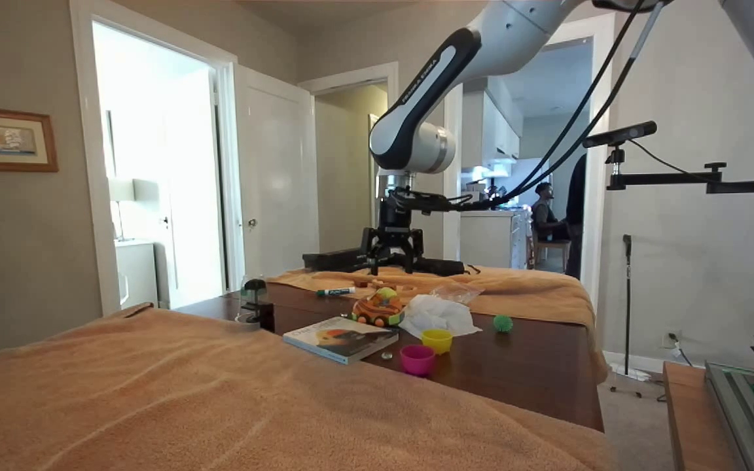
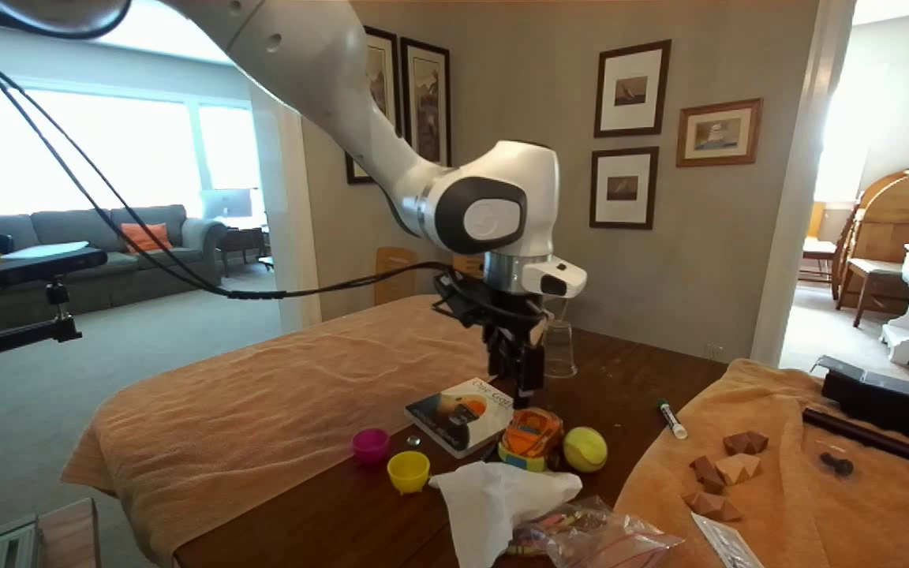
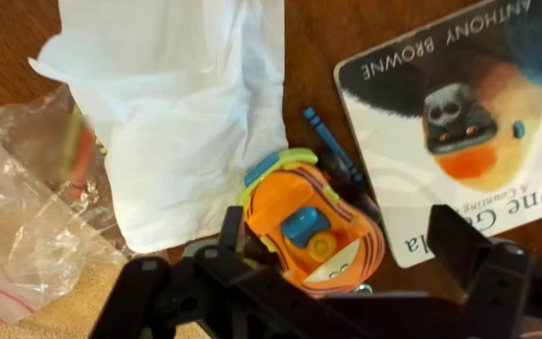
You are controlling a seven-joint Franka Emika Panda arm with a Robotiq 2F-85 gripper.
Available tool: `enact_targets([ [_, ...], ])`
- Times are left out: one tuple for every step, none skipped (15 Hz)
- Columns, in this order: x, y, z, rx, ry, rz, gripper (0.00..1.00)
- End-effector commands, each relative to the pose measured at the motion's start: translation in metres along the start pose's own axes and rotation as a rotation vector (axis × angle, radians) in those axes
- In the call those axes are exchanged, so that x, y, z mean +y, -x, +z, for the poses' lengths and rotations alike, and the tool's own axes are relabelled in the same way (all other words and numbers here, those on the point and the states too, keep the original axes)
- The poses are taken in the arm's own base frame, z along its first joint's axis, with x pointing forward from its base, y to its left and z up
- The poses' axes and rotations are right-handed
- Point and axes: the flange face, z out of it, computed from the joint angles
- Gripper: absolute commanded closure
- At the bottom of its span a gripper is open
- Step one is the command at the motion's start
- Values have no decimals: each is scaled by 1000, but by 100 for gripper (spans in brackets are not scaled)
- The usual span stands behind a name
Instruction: Move the tennis ball to the right side of the toy car
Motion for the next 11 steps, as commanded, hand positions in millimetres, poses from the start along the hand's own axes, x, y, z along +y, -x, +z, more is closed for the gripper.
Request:
enact_targets([
  [-2,71,-30,-50,46,-135,0],
  [-4,87,-35,-53,62,-185,0],
  [-6,103,-39,-61,81,-233,0],
  [-8,118,-43,-56,101,-266,0],
  [-11,132,-48,-39,106,-295,0],
  [-14,94,-34,-59,81,-221,0],
  [-16,108,-38,-59,88,-243,0],
  [-17,117,-42,-57,90,-254,0],
  [-17,123,-44,-57,90,-260,0],
  [-16,126,-45,-56,89,-263,0],
  [-15,127,-45,-58,89,-264,0],
])
